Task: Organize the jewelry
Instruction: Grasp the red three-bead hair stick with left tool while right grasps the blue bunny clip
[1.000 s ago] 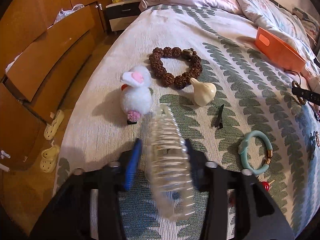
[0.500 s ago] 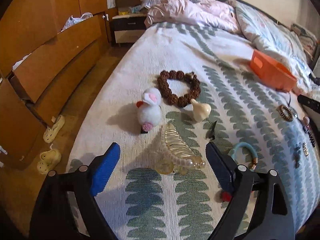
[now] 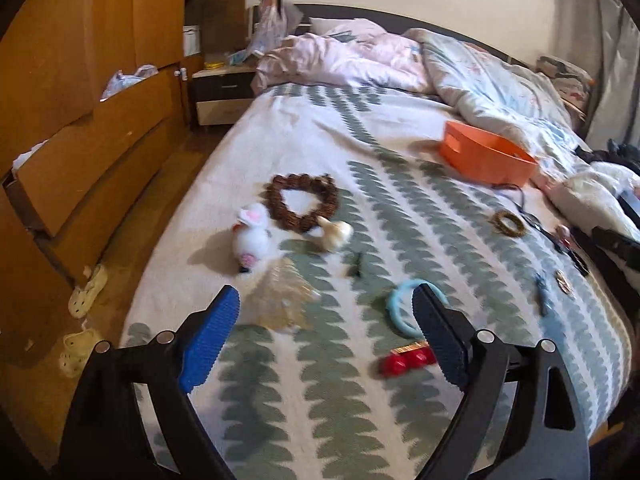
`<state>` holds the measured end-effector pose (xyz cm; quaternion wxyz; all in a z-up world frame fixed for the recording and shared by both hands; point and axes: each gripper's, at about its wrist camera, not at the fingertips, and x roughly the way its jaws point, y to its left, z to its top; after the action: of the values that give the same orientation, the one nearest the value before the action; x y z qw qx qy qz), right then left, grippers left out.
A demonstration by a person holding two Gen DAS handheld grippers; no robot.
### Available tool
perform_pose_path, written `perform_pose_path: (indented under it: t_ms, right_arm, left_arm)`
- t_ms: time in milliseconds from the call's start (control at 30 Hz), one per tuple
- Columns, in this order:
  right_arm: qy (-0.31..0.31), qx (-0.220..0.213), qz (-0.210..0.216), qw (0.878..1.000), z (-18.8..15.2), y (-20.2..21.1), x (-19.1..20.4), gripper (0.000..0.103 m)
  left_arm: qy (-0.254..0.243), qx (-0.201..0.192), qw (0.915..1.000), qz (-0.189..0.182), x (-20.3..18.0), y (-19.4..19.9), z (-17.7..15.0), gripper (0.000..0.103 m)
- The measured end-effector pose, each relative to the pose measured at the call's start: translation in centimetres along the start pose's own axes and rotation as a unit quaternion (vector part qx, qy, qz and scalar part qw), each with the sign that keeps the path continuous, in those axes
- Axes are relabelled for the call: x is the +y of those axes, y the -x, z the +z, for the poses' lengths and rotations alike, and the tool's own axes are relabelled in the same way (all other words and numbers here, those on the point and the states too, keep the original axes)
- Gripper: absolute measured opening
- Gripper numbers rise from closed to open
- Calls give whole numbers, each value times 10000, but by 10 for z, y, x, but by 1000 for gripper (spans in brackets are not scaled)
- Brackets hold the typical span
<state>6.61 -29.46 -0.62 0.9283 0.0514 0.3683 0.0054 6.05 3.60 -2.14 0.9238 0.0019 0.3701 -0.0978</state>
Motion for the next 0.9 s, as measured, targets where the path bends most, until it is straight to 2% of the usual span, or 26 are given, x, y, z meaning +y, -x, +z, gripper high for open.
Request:
perform_pose_path:
  t_ms: [167, 267, 400, 533, 600, 900]
  right_arm:
    - [319, 265, -60, 9991, -31, -4, 22, 83]
    - [566, 333, -54, 9978, -44, -6, 42, 83]
    - [919, 428, -253, 9945, -53, -18, 63, 83]
    - [642, 519, -236, 9963, -50, -30, 56, 83]
    - [522, 597, -176, 9967, -49, -35, 53, 83]
    - [497, 742, -253, 9957, -47, -51, 53, 83]
  left_arm:
    - [-325, 86, 9993, -151, -24, -3, -15, 87]
    - [-566, 123, 9983, -42, -39, -8, -25, 87]
    - [-842, 77, 9963, 156, -54, -17, -33, 87]
    - [-860, 114, 9959, 266, -56, -27, -33, 87]
    - [-830, 208, 9962, 182, -57, -32, -33, 87]
    - [-897, 569, 9942, 167, -68, -54, -39, 87]
